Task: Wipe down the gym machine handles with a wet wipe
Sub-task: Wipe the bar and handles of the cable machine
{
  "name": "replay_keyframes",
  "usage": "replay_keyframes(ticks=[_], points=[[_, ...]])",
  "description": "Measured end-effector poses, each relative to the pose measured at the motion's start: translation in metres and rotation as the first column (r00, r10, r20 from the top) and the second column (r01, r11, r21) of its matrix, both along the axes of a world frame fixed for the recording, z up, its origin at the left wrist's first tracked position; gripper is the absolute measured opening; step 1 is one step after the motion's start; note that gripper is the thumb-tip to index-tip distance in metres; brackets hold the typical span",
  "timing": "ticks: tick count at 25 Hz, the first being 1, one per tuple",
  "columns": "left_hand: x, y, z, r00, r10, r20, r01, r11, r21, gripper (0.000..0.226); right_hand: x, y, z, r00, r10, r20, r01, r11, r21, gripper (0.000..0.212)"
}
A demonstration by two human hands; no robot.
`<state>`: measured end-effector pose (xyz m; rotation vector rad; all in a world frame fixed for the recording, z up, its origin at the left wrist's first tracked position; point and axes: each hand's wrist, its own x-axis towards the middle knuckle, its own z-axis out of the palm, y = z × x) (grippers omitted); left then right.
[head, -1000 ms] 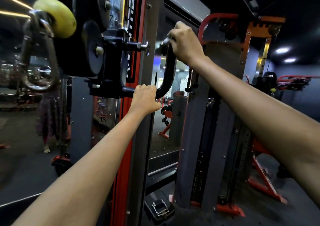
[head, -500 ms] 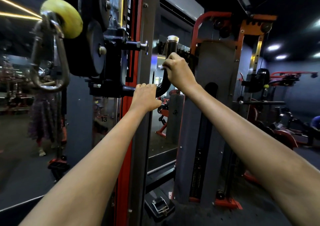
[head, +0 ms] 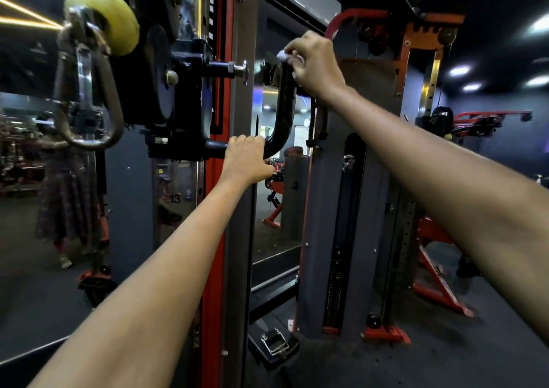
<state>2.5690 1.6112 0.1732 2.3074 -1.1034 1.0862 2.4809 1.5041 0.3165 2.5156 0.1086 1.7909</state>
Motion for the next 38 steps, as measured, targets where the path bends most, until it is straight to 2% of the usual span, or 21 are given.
replay_keyframes(ticks=[3, 9, 15, 18, 21, 22, 25, 26, 29, 32, 36, 38], points=[[0.000, 0.000, -0.001, 1.000, -0.005, 0.011, 0.005, 1.000, -0.017, 0.029, 0.009, -0.010, -0.019, 1.000, 0.016, -0.012, -0.016, 0.999, -0.028, 0.018], [-0.003, -0.001, 0.000, 1.000, 0.027, 0.003, -0.027, 1.000, 0.005, 0.037, 0.016, -0.010, -0.066, 0.987, 0.157, 0.045, -0.156, 0.987, -0.027, 0.013], [-0.002, -0.001, 0.002, 0.999, 0.035, -0.028, -0.035, 0.999, 0.008, 0.038, 0.021, -0.010, -0.103, 0.972, 0.215, 0.092, -0.223, 0.972, 0.077, 0.017], [-0.004, 0.000, 0.001, 1.000, 0.023, -0.020, -0.023, 1.000, 0.001, 0.038, 0.019, -0.009, -0.132, 0.945, 0.297, 0.138, -0.321, 0.924, 0.208, 0.020], [-0.006, 0.001, 0.001, 1.000, 0.005, -0.013, -0.005, 1.000, -0.017, 0.037, 0.007, -0.014, -0.142, 0.938, 0.345, 0.024, -0.335, 0.892, 0.304, 0.018], [-0.007, 0.000, 0.000, 1.000, 0.007, -0.010, -0.007, 1.000, -0.018, 0.037, 0.001, -0.014, -0.138, 0.939, 0.342, 0.037, -0.338, 0.896, 0.290, 0.016], [-0.006, -0.001, 0.000, 1.000, 0.025, -0.004, -0.025, 0.999, -0.022, 0.036, -0.003, -0.018, -0.106, 0.908, 0.303, 0.289, -0.381, 0.884, 0.271, 0.014], [-0.005, -0.001, 0.000, 1.000, 0.027, -0.005, -0.027, 0.999, -0.027, 0.035, 0.000, -0.016, -0.093, 0.905, 0.274, 0.325, -0.367, 0.889, 0.275, 0.014], [-0.004, -0.002, 0.000, 0.999, 0.031, -0.011, -0.031, 0.999, -0.033, 0.032, 0.016, -0.013, -0.085, 0.934, 0.260, 0.246, -0.326, 0.900, 0.288, 0.013], [-0.005, -0.003, 0.000, 0.999, 0.034, -0.008, -0.034, 0.998, -0.044, 0.029, 0.023, -0.016, -0.118, 0.926, 0.316, 0.205, -0.364, 0.891, 0.271, 0.012], [-0.006, -0.003, -0.001, 0.999, 0.037, -0.009, -0.037, 0.998, -0.042, 0.027, 0.016, -0.024, -0.142, 0.919, 0.380, 0.108, -0.391, 0.835, 0.386, 0.005], [-0.006, -0.003, -0.002, 0.999, 0.047, -0.004, -0.047, 0.998, -0.047, 0.026, 0.013, -0.029, -0.123, 0.913, 0.375, 0.161, -0.408, 0.832, 0.375, 0.007]])
